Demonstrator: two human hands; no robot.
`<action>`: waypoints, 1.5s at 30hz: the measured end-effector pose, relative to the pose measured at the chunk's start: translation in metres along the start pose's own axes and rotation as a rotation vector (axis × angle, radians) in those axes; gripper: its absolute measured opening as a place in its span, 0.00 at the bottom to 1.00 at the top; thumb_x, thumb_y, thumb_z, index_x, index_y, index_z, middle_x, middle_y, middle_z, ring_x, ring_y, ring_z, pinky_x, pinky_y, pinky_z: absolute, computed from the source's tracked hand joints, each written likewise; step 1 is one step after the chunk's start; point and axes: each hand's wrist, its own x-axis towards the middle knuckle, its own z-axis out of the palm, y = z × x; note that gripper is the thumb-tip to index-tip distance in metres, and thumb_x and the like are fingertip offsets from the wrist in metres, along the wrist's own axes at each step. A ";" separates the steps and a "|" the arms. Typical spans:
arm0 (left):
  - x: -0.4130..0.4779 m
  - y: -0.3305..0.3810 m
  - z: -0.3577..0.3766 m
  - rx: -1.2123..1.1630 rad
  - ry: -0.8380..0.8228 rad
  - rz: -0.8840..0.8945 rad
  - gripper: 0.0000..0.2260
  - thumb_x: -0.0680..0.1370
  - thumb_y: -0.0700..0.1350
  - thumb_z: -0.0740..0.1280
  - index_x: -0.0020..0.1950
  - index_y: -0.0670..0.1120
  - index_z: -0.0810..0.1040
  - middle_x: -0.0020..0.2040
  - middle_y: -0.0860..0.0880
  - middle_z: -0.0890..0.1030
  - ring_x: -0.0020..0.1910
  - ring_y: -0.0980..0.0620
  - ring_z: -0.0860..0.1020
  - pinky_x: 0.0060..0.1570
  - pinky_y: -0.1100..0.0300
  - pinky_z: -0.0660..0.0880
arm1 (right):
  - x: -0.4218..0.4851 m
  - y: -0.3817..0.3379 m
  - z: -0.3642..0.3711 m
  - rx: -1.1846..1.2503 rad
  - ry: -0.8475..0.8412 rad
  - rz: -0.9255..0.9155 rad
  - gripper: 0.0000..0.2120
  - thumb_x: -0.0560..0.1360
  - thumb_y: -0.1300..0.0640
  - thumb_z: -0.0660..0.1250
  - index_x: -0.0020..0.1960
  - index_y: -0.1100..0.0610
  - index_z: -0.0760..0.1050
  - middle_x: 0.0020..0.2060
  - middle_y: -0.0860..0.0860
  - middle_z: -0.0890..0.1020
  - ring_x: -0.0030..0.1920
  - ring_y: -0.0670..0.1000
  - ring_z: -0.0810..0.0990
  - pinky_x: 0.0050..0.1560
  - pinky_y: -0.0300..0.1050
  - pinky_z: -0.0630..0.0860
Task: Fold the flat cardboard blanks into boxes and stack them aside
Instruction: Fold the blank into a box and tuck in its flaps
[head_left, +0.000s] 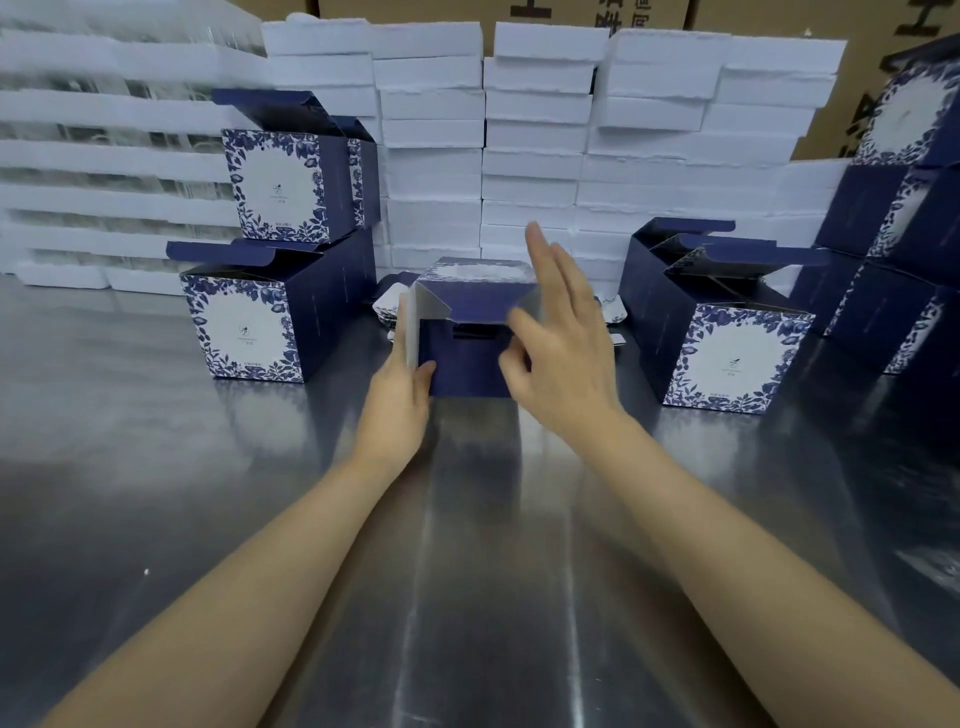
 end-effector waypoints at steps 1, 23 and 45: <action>-0.001 0.001 -0.002 0.001 -0.036 0.034 0.25 0.82 0.37 0.59 0.78 0.45 0.56 0.52 0.46 0.78 0.46 0.47 0.77 0.45 0.59 0.71 | 0.006 -0.002 -0.005 0.029 -0.035 0.049 0.04 0.66 0.65 0.64 0.37 0.62 0.78 0.73 0.60 0.66 0.71 0.63 0.67 0.53 0.54 0.75; -0.002 0.010 -0.019 0.188 -0.133 0.558 0.23 0.77 0.26 0.62 0.72 0.37 0.68 0.73 0.37 0.65 0.66 0.38 0.71 0.58 0.43 0.76 | 0.032 0.043 -0.040 0.397 -0.363 0.257 0.34 0.73 0.68 0.67 0.74 0.46 0.63 0.62 0.51 0.75 0.57 0.51 0.66 0.55 0.34 0.63; -0.006 0.012 -0.016 0.107 0.006 0.568 0.21 0.77 0.30 0.59 0.70 0.37 0.71 0.71 0.41 0.67 0.65 0.41 0.70 0.58 0.45 0.76 | 0.026 0.035 -0.035 0.472 -0.421 0.318 0.13 0.67 0.57 0.77 0.47 0.51 0.75 0.61 0.44 0.71 0.63 0.47 0.69 0.58 0.32 0.63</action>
